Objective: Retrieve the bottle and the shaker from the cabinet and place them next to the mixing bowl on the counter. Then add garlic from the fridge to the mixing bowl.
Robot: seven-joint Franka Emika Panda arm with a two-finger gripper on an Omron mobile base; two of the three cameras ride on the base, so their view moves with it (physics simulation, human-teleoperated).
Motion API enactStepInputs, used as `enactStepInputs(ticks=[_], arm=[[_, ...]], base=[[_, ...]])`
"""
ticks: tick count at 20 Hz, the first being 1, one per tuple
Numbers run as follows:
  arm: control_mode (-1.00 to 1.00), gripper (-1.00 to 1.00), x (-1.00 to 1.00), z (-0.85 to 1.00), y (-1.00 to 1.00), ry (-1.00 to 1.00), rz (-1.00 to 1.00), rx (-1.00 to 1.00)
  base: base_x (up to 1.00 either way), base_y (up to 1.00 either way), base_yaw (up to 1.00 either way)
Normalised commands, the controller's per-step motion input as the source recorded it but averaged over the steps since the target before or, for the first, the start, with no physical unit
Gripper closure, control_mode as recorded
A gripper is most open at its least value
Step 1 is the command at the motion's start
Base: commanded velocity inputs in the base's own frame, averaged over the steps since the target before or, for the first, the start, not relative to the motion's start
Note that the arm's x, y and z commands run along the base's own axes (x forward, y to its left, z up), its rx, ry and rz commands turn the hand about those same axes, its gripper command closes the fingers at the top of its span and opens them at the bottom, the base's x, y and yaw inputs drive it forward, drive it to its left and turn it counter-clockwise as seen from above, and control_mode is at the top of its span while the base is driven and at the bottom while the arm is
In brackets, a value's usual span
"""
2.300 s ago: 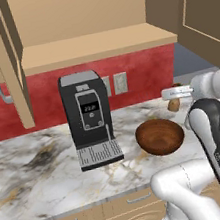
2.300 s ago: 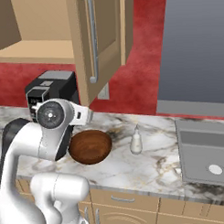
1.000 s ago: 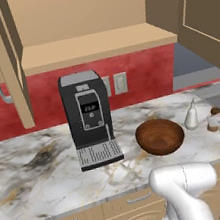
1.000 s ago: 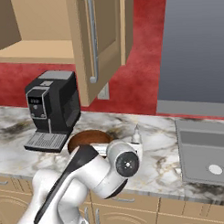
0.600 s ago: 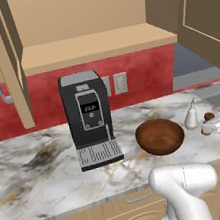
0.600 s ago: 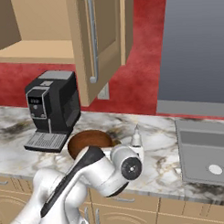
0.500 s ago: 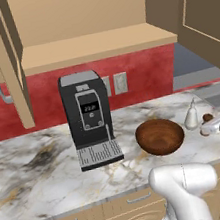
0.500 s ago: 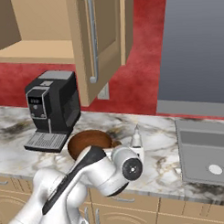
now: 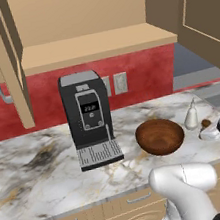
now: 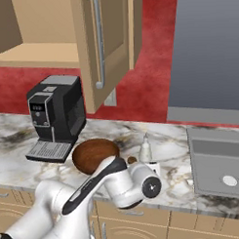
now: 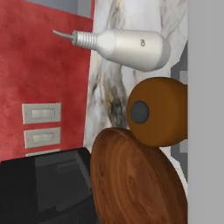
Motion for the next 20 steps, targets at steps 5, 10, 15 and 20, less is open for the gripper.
enactStepInputs(ticks=[5,10,15,20], arm=[[-1.00,1.00,0.38,-0.38,-0.19,0.00,0.09,0.00],[-1.00,1.00,0.26,-0.32,-0.13,0.00,0.07,0.00],[-1.00,1.00,0.12,-0.26,-0.03,0.00,0.05,0.00],[-1.00,1.00,0.12,-0.26,-0.01,0.00,0.03,0.00]], base=[[0.00,0.00,0.00],[0.00,0.00,0.00],[0.00,0.00,0.00],[0.00,0.00,0.00]])
